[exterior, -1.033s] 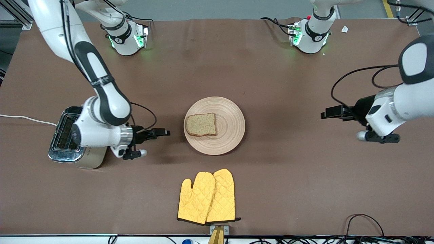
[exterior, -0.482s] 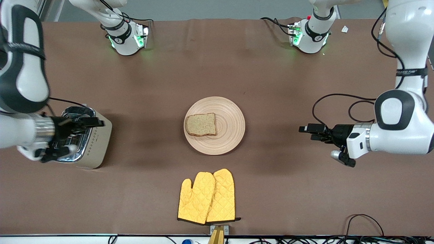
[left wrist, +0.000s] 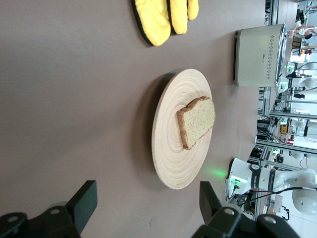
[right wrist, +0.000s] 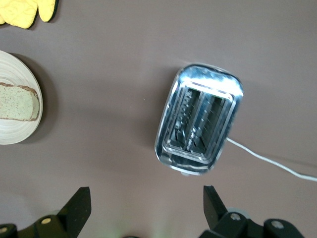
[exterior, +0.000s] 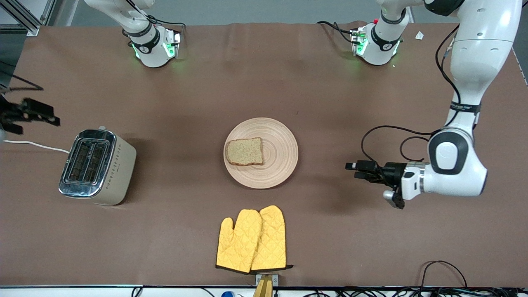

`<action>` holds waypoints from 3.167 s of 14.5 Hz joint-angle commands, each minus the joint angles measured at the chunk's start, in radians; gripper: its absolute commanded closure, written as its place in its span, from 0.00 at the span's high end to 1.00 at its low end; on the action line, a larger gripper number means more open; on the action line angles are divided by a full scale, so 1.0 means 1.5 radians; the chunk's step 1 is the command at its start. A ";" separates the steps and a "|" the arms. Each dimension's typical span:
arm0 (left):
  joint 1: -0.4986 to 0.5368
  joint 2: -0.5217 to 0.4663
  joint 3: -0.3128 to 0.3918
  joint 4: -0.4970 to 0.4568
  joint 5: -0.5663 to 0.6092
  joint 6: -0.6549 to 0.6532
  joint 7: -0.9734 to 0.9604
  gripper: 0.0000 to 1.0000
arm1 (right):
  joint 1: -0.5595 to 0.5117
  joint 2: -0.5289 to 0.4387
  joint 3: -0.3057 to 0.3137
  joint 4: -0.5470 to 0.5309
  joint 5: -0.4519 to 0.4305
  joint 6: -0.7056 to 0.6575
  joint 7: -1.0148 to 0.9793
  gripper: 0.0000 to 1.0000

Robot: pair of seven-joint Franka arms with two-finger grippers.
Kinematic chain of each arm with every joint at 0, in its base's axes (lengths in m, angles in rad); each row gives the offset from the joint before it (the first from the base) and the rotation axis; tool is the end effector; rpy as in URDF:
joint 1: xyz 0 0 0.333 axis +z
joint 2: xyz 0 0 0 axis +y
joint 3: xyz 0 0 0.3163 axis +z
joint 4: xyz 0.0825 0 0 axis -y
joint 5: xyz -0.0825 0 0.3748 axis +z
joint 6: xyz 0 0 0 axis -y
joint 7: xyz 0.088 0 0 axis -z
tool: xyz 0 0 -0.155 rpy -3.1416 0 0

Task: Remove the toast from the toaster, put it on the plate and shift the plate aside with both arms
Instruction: 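Move the left gripper to the plate rim and grip it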

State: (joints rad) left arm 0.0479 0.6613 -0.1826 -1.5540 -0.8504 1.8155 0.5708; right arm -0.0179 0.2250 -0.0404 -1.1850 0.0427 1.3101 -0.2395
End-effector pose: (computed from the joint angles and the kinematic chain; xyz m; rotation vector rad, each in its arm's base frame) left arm 0.6430 -0.1701 0.2475 2.1653 -0.3181 -0.2034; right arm 0.5794 -0.0234 0.6015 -3.0770 -0.2943 0.1451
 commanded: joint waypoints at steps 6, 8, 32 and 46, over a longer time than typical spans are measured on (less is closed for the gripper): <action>-0.052 -0.010 -0.029 -0.125 -0.075 0.122 0.015 0.84 | 0.015 -0.216 0.012 -0.270 -0.025 0.089 0.097 1.00; -0.071 -0.009 -0.039 -0.159 -0.131 0.166 0.016 0.83 | 0.016 -0.232 0.012 -0.305 -0.027 0.114 0.097 1.00; -0.134 0.068 -0.041 -0.170 -0.274 0.249 0.186 0.54 | 0.053 -0.226 0.017 -0.288 -0.028 0.104 0.121 1.00; -0.130 0.073 -0.041 -0.161 -0.276 0.256 0.190 0.03 | 0.053 -0.223 0.016 -0.268 -0.027 0.070 0.126 1.00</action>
State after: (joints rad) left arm -0.1571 0.7780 -0.2436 -1.8045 -1.2509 2.1862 0.8452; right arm 0.0596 -0.0972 -0.0214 -1.5864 0.0175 1.4234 -0.0666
